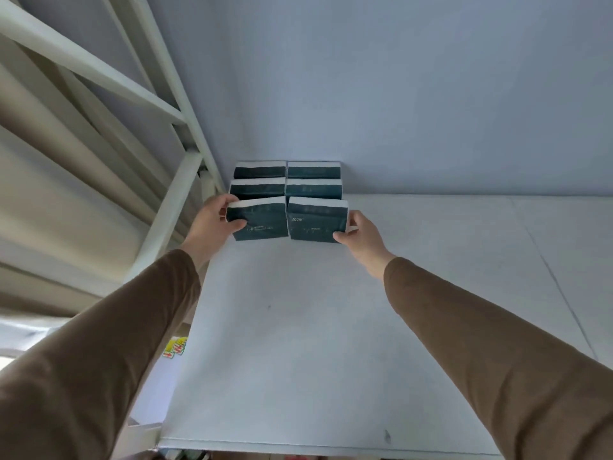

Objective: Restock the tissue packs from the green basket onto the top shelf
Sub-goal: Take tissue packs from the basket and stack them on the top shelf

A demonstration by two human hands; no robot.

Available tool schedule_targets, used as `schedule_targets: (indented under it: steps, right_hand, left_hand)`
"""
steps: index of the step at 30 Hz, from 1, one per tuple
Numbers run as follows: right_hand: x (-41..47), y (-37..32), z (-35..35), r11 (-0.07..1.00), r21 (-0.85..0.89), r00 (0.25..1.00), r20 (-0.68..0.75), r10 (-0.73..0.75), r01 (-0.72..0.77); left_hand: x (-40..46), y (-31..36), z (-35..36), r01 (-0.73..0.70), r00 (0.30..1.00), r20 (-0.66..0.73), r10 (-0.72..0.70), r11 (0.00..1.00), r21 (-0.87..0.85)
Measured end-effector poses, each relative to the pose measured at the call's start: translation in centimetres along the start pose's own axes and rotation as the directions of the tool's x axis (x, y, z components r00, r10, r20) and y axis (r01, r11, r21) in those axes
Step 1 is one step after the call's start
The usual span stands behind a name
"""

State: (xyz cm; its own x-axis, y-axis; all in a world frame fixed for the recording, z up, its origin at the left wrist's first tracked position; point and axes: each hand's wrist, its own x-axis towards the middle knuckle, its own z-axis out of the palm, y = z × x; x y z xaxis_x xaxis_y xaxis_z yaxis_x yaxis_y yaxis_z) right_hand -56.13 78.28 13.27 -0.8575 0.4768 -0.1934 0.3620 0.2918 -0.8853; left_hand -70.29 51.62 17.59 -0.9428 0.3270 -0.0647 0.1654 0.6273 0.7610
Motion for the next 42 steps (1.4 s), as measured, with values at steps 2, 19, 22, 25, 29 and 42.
schedule_targets:
  steps: [2, 19, 22, 25, 29, 42]
  right_hand:
    - [0.2, -0.3, 1.0, 0.999, 0.032, 1.0, -0.023, 0.018, -0.017]
    - [-8.3, 2.0, -5.4, 0.973, -0.231, 0.962, -0.267, -0.058, -0.005]
    - [-13.0, 4.2, -10.2, 0.926, -0.375, 0.95, -0.304, -0.073, -0.049]
    - [-18.2, 7.0, -15.1, 0.885, -0.447, 0.93, -0.365, -0.046, -0.132]
    - [-25.7, 11.5, -21.7, 0.851, -0.472, 0.883, -0.469, -0.021, -0.231]
    - [-51.4, 30.1, -44.4, 0.772, -0.377, 0.726, -0.67, 0.154, -0.512]
  left_hand:
    - [0.8, -0.5, 0.2, -0.029, 0.999, -0.038, 0.03, 0.999, 0.017]
    - [-7.4, 6.8, 8.1, -0.507, 0.838, 0.03, 0.545, 0.757, 0.411]
    - [-10.2, 9.4, 13.3, -0.6, 0.8, 0.212, 0.561, 0.737, 0.311]
    - [-13.3, 12.8, 18.5, -0.674, 0.733, 0.326, 0.597, 0.703, 0.228]
    - [-18.6, 18.5, 25.6, -0.769, 0.614, 0.432, 0.661, 0.625, 0.136]
    - [-45.2, 35.3, 50.9, -0.847, 0.324, 0.634, 0.702, 0.514, -0.137]
